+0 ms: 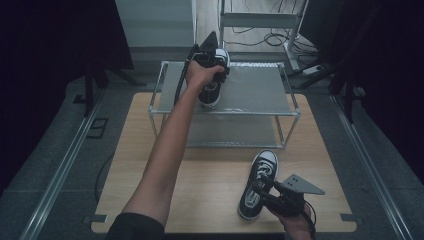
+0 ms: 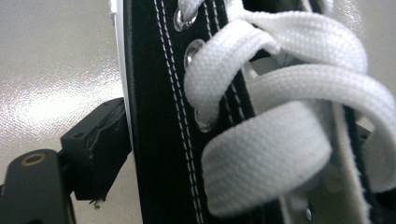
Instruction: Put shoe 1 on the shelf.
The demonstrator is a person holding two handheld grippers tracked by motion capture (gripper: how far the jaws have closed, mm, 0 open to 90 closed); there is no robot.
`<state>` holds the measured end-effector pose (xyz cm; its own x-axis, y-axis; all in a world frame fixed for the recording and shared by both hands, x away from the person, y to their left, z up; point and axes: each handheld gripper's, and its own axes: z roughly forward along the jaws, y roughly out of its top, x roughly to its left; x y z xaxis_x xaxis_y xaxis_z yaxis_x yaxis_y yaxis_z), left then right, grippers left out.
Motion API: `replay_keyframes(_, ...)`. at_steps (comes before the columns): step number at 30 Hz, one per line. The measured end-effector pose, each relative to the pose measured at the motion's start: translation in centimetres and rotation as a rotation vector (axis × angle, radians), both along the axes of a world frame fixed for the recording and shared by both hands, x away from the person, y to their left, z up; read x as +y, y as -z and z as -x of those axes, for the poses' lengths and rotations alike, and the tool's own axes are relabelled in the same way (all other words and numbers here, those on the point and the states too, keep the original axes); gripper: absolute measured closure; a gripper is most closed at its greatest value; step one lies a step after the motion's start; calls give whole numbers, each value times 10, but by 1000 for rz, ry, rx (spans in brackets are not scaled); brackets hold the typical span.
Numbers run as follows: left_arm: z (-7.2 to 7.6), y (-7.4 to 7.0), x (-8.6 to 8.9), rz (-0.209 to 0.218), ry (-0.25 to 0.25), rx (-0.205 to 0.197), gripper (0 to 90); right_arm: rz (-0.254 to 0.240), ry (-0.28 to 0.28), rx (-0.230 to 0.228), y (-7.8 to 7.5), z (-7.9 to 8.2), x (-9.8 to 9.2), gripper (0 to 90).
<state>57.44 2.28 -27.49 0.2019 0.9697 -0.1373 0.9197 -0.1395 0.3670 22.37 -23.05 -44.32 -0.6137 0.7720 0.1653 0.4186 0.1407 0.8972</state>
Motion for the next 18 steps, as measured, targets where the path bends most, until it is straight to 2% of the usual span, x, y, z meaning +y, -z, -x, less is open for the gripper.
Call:
replay_keyframes(10, -7, 3, 8, -7, -48, 11, 147, 1, 0, 4, 1, -1, 0, 549)
replay_keyframes(18, -14, 10, 11, -6, -75, 38, 146, 1, 1, 6, 1, -1, 0, 549)
